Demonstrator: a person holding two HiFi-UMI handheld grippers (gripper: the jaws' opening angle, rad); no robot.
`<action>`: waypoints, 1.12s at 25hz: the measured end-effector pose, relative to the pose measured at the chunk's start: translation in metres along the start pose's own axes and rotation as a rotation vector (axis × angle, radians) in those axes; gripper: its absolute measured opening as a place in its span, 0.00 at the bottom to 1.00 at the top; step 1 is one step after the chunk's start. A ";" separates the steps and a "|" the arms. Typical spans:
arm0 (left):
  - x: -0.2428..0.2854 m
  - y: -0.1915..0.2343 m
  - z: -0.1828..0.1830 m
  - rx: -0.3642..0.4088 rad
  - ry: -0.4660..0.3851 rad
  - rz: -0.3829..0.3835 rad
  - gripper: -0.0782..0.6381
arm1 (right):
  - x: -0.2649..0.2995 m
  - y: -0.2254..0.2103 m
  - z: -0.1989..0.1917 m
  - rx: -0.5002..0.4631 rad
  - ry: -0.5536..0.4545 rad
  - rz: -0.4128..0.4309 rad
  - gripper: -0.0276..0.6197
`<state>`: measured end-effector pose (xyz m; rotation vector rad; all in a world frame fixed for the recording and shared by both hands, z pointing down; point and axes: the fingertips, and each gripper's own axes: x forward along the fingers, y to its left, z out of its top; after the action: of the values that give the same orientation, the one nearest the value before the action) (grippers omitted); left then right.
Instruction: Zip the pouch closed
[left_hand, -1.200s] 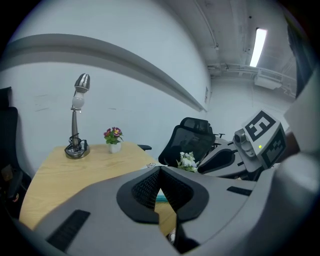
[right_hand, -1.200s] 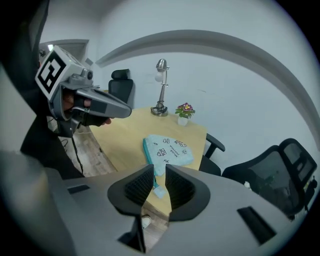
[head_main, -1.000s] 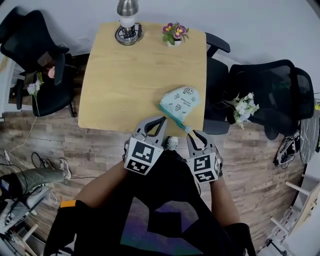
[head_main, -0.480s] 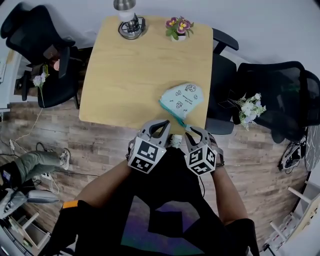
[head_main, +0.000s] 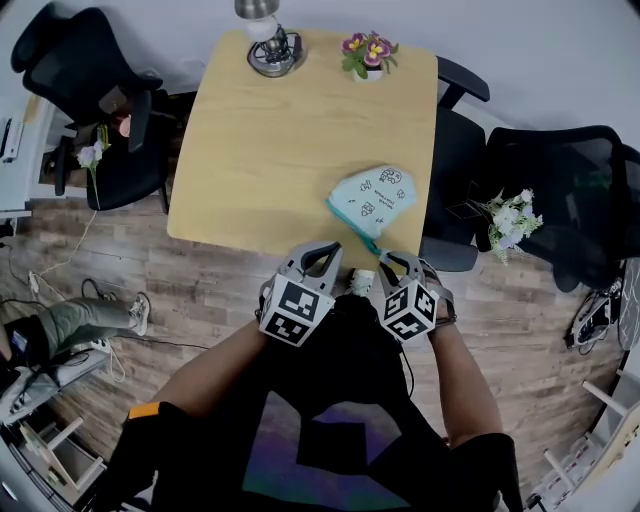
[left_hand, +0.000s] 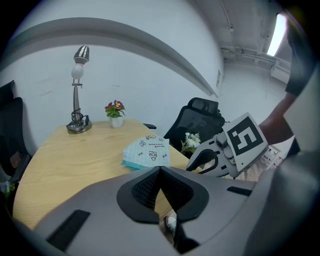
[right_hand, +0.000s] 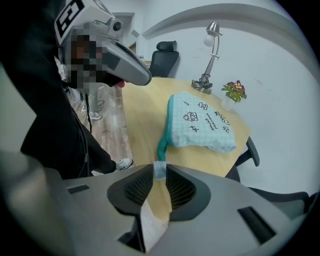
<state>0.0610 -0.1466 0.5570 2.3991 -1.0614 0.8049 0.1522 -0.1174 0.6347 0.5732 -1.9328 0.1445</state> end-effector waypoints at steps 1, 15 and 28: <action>0.000 0.000 0.000 0.001 0.000 0.000 0.12 | 0.000 0.000 0.000 0.004 0.000 0.001 0.17; -0.009 0.009 0.027 0.017 -0.079 -0.007 0.12 | -0.049 -0.012 0.038 0.366 -0.179 0.171 0.08; -0.025 -0.013 0.049 0.156 -0.105 -0.200 0.12 | -0.114 -0.033 0.109 0.603 -0.439 0.306 0.07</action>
<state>0.0740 -0.1527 0.5024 2.6528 -0.8043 0.7223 0.1130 -0.1477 0.4813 0.7383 -2.4044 0.8800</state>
